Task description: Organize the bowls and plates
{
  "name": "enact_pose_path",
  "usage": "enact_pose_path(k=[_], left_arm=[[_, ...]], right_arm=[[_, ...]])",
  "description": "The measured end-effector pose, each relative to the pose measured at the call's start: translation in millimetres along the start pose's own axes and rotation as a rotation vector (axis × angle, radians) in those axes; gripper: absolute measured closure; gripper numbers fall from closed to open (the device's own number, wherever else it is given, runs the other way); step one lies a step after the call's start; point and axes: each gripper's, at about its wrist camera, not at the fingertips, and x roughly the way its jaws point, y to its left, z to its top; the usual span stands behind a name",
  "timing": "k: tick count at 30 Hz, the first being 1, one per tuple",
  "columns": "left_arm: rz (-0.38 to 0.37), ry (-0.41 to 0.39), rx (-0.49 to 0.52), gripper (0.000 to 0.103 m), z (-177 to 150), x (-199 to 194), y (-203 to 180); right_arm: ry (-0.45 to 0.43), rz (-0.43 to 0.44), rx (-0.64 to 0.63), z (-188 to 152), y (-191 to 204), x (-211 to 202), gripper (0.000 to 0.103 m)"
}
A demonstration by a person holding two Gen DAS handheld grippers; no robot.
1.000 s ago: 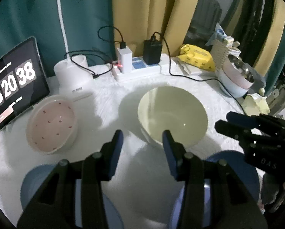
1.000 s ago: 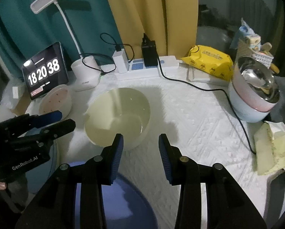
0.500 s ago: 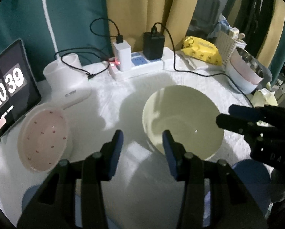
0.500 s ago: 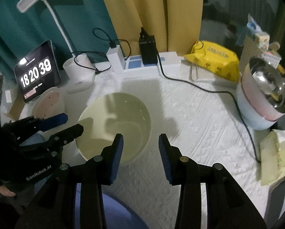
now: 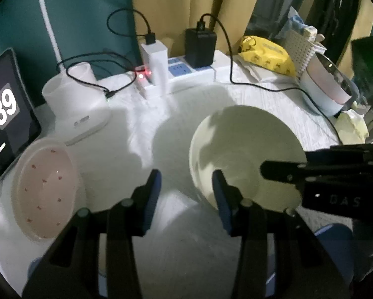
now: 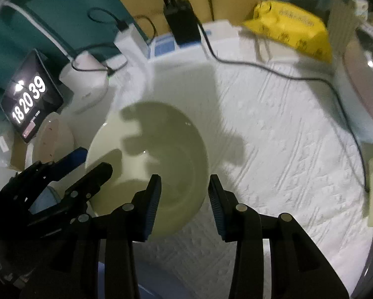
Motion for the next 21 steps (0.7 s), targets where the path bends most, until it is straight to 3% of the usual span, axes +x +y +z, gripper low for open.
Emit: enact_pose_path(k=[5, 8, 12, 21], left_arm=[[-0.021, 0.026, 0.036, 0.067, 4, 10, -4], [-0.031, 0.046, 0.09, 0.074, 6, 16, -15], [0.015, 0.034, 0.127, 0.074, 5, 18, -22], [0.02, -0.016, 0.116, 0.078, 6, 2, -18]], right_arm=[[0.007, 0.019, 0.013, 2, -2, 4, 0.062], [-0.01, 0.009, 0.007, 3, -2, 4, 0.072], [-0.034, -0.019, -0.007, 2, -5, 5, 0.083], [-0.13, -0.049, -0.032, -4, -3, -9, 0.091]])
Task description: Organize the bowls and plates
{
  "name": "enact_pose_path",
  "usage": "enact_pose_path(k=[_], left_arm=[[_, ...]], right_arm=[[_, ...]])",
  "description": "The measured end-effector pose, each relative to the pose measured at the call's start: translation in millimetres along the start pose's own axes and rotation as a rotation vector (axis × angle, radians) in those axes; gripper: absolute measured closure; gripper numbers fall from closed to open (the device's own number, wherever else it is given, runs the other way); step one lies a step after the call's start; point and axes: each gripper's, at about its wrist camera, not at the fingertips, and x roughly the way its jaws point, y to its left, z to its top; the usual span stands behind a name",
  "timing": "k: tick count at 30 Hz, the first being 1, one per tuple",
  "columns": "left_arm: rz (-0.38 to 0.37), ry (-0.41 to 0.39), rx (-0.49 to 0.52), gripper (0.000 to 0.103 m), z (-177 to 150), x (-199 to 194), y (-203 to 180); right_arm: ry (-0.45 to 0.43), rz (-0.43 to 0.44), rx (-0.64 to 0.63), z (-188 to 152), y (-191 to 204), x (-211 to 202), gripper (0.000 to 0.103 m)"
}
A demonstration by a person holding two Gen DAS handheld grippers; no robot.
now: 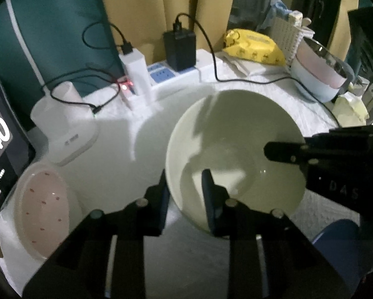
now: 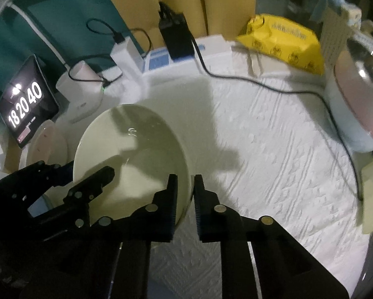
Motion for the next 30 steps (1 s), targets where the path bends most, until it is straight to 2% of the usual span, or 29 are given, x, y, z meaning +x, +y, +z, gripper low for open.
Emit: enact_pose_path(k=[13, 23, 30], left_arm=[[0.043, -0.136, -0.002, 0.078, 3, -66, 0], [0.032, -0.196, -0.016, 0.078, -18, -115, -11], [0.022, -0.21, -0.014, 0.078, -42, -139, -23]], right_arm=[[-0.134, 0.043, -0.001, -10, 15, -52, 0.093], [-0.189, 0.039, -0.01, -38, 28, -93, 0.093], [-0.2, 0.036, -0.012, -67, 34, -114, 0.093]])
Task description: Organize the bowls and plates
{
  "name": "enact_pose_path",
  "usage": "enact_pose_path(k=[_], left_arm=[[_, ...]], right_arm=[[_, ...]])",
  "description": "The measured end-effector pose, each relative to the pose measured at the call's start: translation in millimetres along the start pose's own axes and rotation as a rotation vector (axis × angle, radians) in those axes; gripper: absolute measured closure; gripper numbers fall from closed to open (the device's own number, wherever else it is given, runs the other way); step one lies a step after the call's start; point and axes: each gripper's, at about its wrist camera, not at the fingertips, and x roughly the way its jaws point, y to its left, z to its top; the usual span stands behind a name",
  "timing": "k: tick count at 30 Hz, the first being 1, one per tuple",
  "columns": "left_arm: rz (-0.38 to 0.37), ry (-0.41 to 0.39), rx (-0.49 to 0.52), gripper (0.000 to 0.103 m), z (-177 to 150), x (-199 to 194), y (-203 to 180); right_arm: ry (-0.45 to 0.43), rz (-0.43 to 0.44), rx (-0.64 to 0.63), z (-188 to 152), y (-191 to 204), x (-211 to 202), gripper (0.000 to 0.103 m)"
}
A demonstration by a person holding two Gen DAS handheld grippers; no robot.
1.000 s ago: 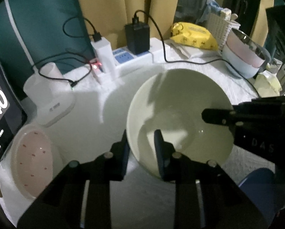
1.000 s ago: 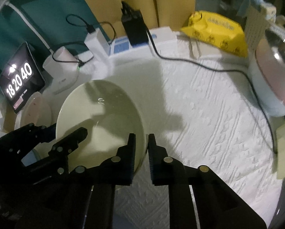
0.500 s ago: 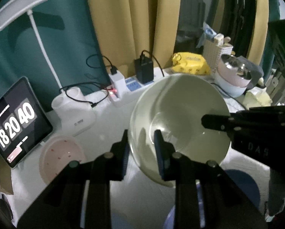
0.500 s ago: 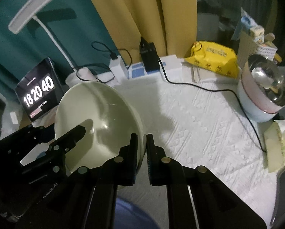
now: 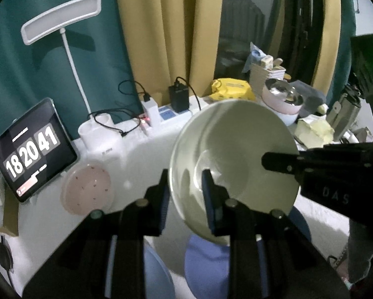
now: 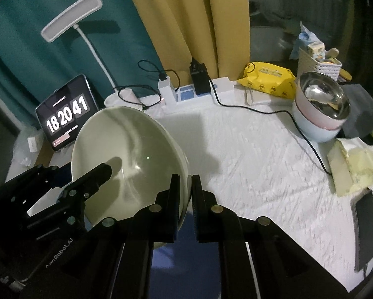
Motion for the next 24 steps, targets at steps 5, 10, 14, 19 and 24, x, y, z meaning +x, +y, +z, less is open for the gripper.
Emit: enact_pose_path(k=[5, 10, 14, 19, 24], left_arm=[[-0.001, 0.003, 0.005, 0.078, -17, -13, -10], [-0.016, 0.037, -0.004, 0.078, -40, -15, -21], [-0.02, 0.07, -0.013, 0.078, -58, -10, -28], [-0.018, 0.116, -0.023, 0.078, -77, 0, -34], [-0.016, 0.149, -0.02, 0.078, -86, 8, -35]], right_arm=[[0.001, 0.0, 0.001, -20, 4, -13, 0.093], [0.031, -0.001, 0.007, -43, 0, -14, 0.093], [0.063, -0.004, 0.017, -60, -6, -7, 0.093], [0.101, -0.012, 0.013, -77, -9, 3, 0.093], [0.128, -0.016, 0.005, -83, -11, 12, 0.093]])
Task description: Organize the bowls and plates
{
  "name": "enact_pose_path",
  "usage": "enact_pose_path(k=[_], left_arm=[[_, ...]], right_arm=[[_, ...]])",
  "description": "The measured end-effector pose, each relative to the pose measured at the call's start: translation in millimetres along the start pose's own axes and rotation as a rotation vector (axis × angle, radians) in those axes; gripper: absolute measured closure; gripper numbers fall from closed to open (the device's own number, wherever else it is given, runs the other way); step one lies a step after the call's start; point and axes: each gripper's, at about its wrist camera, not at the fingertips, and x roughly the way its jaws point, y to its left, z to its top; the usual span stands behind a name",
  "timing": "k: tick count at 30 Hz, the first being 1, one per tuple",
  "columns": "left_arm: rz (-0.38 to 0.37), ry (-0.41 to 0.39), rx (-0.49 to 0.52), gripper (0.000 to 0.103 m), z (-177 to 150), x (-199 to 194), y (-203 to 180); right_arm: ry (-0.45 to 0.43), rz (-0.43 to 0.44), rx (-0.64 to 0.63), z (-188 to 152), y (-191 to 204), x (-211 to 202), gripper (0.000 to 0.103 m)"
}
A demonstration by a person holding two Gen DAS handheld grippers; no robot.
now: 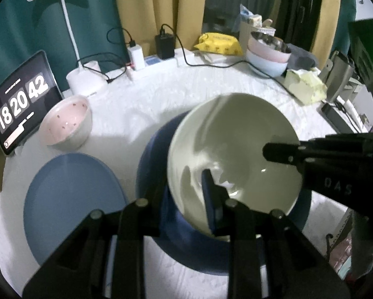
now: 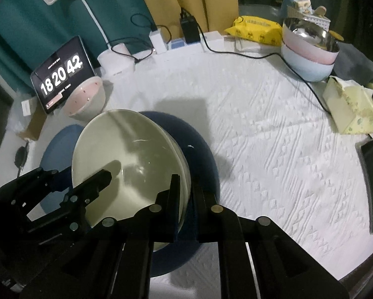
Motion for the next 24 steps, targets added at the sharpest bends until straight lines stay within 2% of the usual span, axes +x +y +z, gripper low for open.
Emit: enact_pose_path(k=[9, 15, 24], left_arm=[[0.034, 0.031, 0.002, 0.076, -3, 10, 1], [0.013, 0.045, -0.023, 0.075, -1, 11, 6], [0.025, -0.029, -0.041, 0.067, 8, -16, 13]], right_arm=[[0.005, -0.023, -0.027, 0, 2, 9, 0.093], [0.006, -0.02, -0.027, 2, 1, 9, 0.093], [-0.069, -0.053, -0.046, 9, 6, -16, 0.093]])
